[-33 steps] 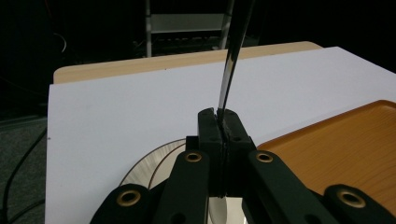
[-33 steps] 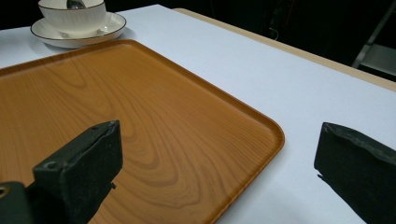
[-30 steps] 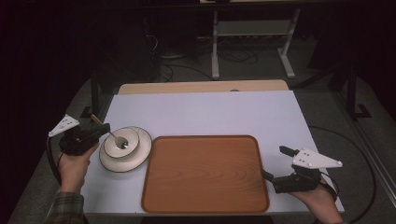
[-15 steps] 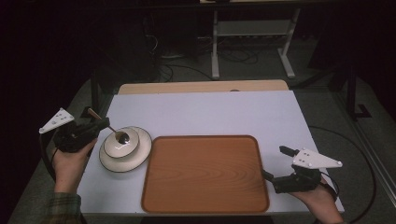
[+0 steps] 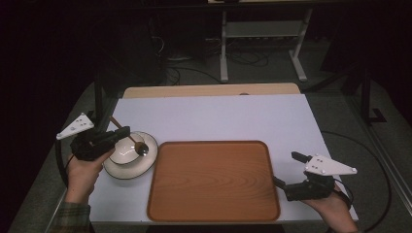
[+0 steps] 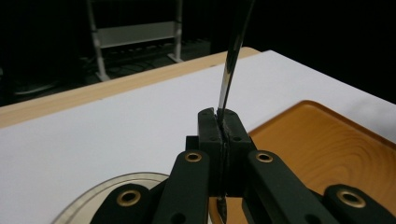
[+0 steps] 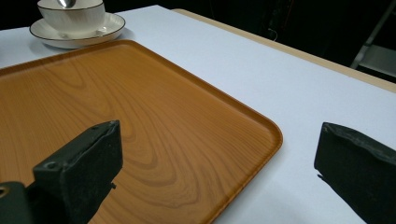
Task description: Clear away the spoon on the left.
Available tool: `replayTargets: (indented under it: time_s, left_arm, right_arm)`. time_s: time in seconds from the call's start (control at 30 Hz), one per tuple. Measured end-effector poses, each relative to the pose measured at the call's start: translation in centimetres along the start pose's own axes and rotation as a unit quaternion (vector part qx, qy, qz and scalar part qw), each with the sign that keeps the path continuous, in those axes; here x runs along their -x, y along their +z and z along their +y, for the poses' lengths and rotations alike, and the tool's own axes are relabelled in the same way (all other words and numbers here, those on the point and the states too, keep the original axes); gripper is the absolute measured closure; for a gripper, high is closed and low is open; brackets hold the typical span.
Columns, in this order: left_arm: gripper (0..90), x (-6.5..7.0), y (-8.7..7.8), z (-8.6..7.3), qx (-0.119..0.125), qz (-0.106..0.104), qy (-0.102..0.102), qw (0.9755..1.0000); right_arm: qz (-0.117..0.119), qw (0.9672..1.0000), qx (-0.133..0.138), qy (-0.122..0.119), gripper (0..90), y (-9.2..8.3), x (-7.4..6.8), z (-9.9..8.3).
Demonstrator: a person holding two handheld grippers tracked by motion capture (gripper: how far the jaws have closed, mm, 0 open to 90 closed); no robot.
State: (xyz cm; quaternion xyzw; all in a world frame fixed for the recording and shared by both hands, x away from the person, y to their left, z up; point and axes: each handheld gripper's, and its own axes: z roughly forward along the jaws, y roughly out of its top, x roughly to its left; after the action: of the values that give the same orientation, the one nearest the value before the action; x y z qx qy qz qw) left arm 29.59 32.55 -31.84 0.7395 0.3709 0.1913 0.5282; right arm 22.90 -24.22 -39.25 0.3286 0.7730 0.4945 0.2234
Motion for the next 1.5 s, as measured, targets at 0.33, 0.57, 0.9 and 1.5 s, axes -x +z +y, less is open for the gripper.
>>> replayTargets:
  time_s: [0.33,0.57,0.9,1.5]
  left_arm:
    - [88.9,1.7,1.6,-0.8,-0.034,-0.031,0.014,0.9988]
    - [88.9,3.1,3.0,-1.6,-0.068,-0.052,0.029,0.9959]
    - [88.9,3.8,4.4,-2.5,-0.113,-0.067,0.043,0.9904]
    - [88.8,5.0,6.5,-2.9,-0.148,-0.067,0.067,0.9845]
  right_arm:
    - [-0.001,1.0,0.002,0.0,0.5,-0.1,0.0,0.0]
    - [-0.002,1.0,0.003,0.0,0.5,-0.1,0.0,0.0]
    - [-0.002,1.0,0.004,0.0,0.5,-0.1,0.0,0.0]
    - [-0.002,1.0,0.001,-0.001,0.5,0.0,-0.1,0.0]
